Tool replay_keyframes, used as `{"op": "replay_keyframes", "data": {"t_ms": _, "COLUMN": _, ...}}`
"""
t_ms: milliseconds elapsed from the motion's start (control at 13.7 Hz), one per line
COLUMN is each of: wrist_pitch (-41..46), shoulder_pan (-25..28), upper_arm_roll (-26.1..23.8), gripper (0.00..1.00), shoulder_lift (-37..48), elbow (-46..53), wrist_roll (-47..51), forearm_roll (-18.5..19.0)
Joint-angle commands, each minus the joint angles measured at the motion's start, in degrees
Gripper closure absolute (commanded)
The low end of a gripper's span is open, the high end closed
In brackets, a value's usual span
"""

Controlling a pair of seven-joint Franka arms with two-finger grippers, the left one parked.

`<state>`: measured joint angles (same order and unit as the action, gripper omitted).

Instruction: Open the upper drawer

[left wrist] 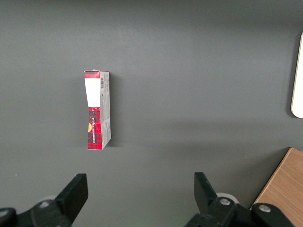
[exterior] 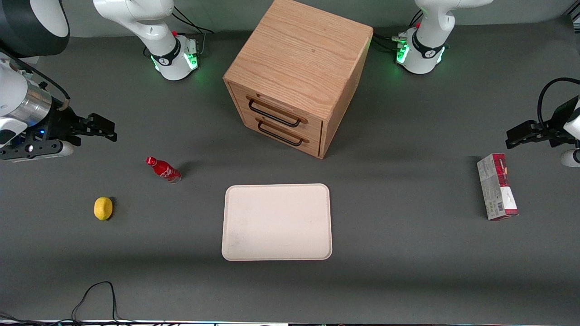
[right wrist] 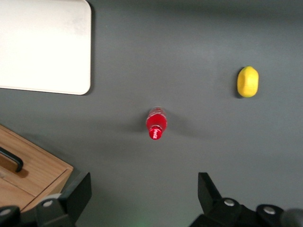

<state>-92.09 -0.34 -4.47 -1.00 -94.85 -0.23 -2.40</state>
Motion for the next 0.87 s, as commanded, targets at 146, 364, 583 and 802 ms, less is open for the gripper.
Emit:
{"op": "replay_keyframes", "data": {"t_ms": 146, "wrist_pitch": 1.6, "shoulder_pan": 0.6, "upper_arm_roll": 1.0, "gripper": 0.0, "shoulder_lift": -3.1, "elbow": 3.3, "wrist_roll": -0.8, "forearm_roll": -2.2}}
{"op": "replay_keyframes", "data": {"t_ms": 364, "wrist_pitch": 1.9, "shoulder_pan": 2.8, "upper_arm_roll": 0.5, "gripper": 0.0, "shoulder_lift": -4.7, "elbow": 3.6, "wrist_roll": -1.3, "forearm_roll": -3.0}}
{"op": "replay_keyframes", "data": {"t_ms": 583, "wrist_pitch": 1.9, "shoulder_pan": 4.6, "upper_arm_roll": -0.2, "gripper": 0.0, "shoulder_lift": -5.2, "elbow": 5.0, "wrist_roll": -3.3, "forearm_roll": -3.3}}
{"op": "replay_keyframes", "data": {"t_ms": 802, "wrist_pitch": 1.9, "shoulder_pan": 6.5, "upper_arm_roll": -0.4, "gripper": 0.0, "shoulder_lift": -5.6, "elbow": 5.6, "wrist_roll": -5.1, "forearm_roll": -3.4}}
